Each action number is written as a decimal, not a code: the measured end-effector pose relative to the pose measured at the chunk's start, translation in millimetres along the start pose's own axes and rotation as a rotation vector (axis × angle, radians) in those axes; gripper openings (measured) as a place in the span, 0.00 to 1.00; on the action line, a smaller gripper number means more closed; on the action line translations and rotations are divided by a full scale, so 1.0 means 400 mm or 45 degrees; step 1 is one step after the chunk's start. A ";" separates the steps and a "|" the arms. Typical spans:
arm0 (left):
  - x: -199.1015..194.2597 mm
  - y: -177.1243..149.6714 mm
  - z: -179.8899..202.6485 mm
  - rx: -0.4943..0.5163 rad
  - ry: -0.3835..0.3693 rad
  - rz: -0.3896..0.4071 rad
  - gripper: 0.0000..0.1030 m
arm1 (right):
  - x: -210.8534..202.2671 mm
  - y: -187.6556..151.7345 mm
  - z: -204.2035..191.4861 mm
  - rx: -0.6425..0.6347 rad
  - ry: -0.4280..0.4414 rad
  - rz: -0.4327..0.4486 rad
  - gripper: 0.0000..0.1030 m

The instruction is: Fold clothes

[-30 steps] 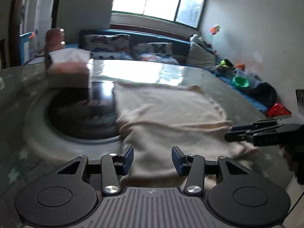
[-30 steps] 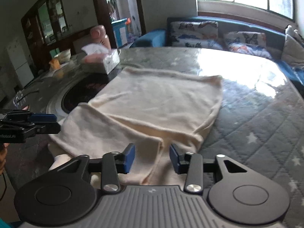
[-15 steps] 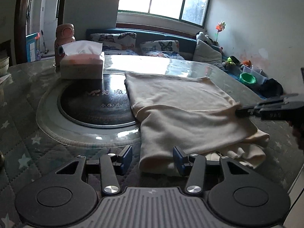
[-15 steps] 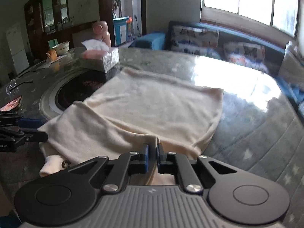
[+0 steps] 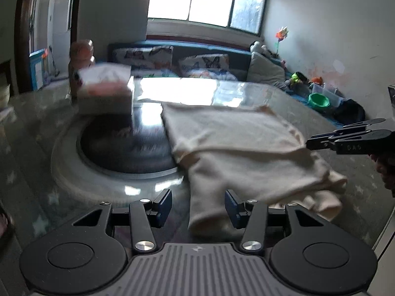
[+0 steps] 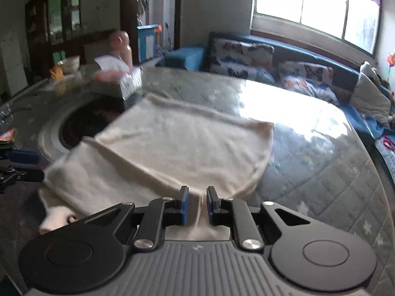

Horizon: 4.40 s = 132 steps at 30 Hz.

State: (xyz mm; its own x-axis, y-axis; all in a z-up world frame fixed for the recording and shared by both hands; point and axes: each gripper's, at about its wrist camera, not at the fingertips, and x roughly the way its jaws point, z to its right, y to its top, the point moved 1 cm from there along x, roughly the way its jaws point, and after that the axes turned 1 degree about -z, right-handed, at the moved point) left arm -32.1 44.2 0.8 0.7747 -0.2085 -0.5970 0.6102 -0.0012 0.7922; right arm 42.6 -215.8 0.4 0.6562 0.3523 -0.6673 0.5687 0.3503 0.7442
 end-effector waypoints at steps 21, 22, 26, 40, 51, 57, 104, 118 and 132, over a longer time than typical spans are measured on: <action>0.203 0.095 0.042 0.018 -0.049 -0.084 0.49 | 0.083 -0.016 -0.012 0.042 0.086 -0.072 0.13; 0.203 0.097 0.038 0.014 -0.046 -0.082 0.49 | 0.080 -0.011 -0.014 0.035 0.082 -0.063 0.13; 0.197 0.104 0.036 0.025 -0.048 -0.055 0.49 | 0.071 0.003 -0.015 0.031 0.092 -0.031 0.13; 0.120 0.053 0.069 0.158 -0.053 -0.029 0.51 | -0.008 -0.049 -0.045 -0.101 0.106 -0.091 0.14; 0.111 0.000 0.094 0.262 0.009 -0.056 0.58 | -0.020 -0.077 -0.050 -0.071 0.107 -0.083 0.15; 0.062 -0.005 0.102 0.290 -0.020 -0.039 0.61 | -0.033 -0.089 -0.060 -0.094 0.102 -0.076 0.20; 0.064 0.047 0.115 0.200 -0.149 -0.143 0.14 | -0.067 -0.153 -0.147 -0.568 0.160 0.039 0.22; 0.067 -0.023 0.167 0.614 -0.079 -0.039 0.41 | -0.038 -0.032 -0.062 -0.244 0.283 0.024 0.09; 0.092 -0.007 0.138 0.579 -0.124 -0.053 0.13 | -0.034 -0.155 -0.130 -0.530 0.181 0.066 0.33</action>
State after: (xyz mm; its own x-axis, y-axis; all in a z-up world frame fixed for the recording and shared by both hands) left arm -14.5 -17.6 -16.3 0.7184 -0.2903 -0.6321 0.4889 -0.4358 0.7557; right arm -27.6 -197.2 -38.3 0.5872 0.4847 -0.6482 0.2690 0.6385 0.7211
